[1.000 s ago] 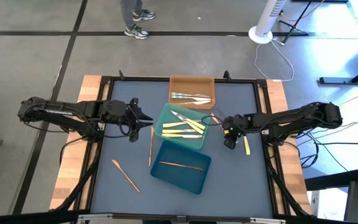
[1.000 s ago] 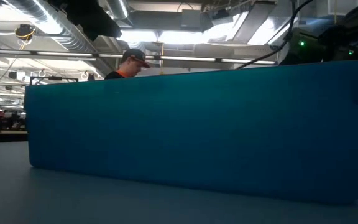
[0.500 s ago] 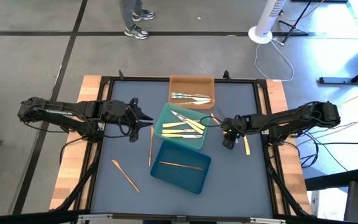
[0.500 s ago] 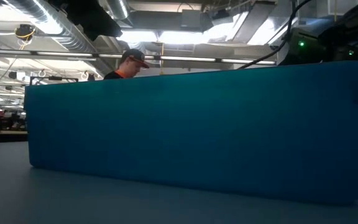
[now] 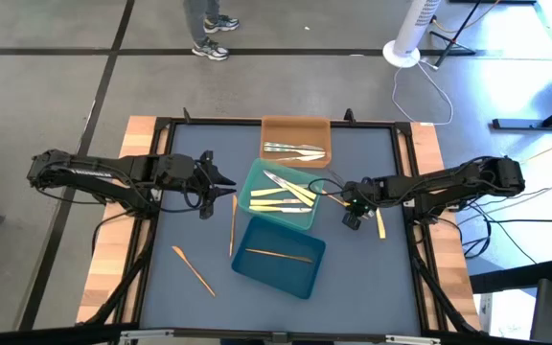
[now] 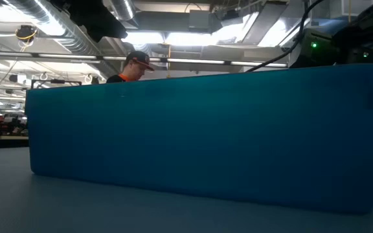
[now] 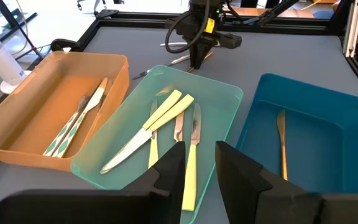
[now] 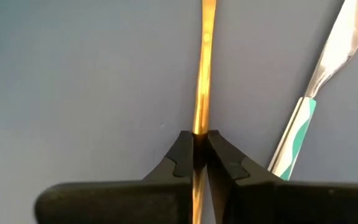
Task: Sort silverware by color (type)
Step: Put the golden knife into the blue bin
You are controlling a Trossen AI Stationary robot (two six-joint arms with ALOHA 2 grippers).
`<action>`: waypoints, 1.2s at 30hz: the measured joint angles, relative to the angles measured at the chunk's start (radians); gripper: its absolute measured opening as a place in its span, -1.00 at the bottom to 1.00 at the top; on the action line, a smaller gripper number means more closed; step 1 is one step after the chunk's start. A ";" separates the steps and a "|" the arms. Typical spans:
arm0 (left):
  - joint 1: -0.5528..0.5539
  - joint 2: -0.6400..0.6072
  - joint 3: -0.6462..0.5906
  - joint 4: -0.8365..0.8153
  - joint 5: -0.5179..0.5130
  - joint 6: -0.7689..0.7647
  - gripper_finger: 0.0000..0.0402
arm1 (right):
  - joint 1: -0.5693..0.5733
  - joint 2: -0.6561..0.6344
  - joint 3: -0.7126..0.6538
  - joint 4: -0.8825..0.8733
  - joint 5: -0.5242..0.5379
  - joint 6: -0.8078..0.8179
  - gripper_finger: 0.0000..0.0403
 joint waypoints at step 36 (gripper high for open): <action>0.000 0.000 0.000 0.000 0.000 0.000 -0.59 | -0.001 0.002 0.155 -0.223 -0.002 0.002 -0.99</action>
